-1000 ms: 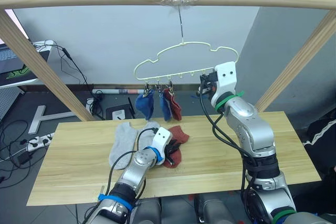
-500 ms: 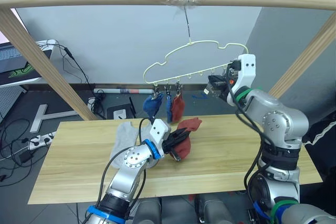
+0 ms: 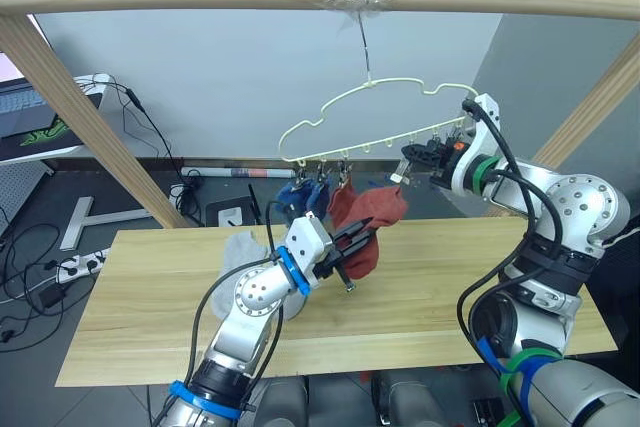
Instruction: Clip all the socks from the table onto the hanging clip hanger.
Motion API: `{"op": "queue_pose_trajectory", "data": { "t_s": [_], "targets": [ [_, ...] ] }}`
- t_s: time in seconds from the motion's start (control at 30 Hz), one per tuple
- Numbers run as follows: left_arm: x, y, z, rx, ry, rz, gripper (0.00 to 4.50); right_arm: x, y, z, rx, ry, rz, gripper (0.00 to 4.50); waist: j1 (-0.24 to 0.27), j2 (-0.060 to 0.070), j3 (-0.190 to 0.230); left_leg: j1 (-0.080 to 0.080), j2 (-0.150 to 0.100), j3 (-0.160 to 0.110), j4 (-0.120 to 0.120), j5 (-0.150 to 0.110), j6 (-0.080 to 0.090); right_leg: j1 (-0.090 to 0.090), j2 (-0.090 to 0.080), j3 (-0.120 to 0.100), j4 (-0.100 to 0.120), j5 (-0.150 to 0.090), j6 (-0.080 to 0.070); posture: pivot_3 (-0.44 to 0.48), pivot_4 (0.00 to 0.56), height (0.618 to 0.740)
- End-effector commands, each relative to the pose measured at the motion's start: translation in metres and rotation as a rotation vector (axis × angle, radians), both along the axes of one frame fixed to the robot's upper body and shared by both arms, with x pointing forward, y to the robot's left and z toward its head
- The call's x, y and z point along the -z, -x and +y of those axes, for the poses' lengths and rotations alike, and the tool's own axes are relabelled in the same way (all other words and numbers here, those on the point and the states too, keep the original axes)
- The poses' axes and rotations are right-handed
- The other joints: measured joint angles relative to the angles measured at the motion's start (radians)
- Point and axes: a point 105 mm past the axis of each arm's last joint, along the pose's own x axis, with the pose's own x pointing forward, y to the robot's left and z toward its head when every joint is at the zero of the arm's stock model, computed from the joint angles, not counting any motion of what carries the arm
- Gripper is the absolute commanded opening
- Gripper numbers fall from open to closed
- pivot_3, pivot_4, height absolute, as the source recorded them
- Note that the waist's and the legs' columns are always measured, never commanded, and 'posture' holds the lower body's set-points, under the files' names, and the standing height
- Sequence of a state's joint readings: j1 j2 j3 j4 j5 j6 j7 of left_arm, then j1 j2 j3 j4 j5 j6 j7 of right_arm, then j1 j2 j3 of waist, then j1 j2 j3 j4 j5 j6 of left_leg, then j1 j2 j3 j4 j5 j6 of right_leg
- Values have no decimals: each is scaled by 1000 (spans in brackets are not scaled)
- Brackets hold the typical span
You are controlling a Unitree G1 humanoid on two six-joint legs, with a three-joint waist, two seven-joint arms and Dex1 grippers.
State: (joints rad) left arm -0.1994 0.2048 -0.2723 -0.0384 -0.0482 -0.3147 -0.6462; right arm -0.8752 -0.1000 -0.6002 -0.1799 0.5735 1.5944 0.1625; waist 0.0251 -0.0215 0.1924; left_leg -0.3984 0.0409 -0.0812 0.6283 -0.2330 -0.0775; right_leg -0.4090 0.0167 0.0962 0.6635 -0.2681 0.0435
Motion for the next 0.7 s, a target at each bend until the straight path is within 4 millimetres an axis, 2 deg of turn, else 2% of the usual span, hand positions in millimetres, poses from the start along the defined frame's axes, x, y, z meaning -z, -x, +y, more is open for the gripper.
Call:
{"op": "queue_pose_trajectory", "data": {
  "t_s": [0.03,0.63,0.7],
  "targets": [
    [-9,2,-6,12,27,-42,30,7,0,-8,38,-13,43,0,0,0,0,0,0,0,0,0,0,0,0,0,0,0,0,100,170,740],
    [-13,-7,-12,-8,46,-68,30,1,4,-3,1,-48,35,0,-3,0,0,0,0,0,0,0,0,0,0,0,0,0,0,91,173,740],
    [-13,-7,-12,-8,45,-68,0,0,7,-2,-27,-43,25,566,-3,0,0,-1,0,0,0,0,0,0,0,0,0,0,0,91,173,740]
  ]
}}
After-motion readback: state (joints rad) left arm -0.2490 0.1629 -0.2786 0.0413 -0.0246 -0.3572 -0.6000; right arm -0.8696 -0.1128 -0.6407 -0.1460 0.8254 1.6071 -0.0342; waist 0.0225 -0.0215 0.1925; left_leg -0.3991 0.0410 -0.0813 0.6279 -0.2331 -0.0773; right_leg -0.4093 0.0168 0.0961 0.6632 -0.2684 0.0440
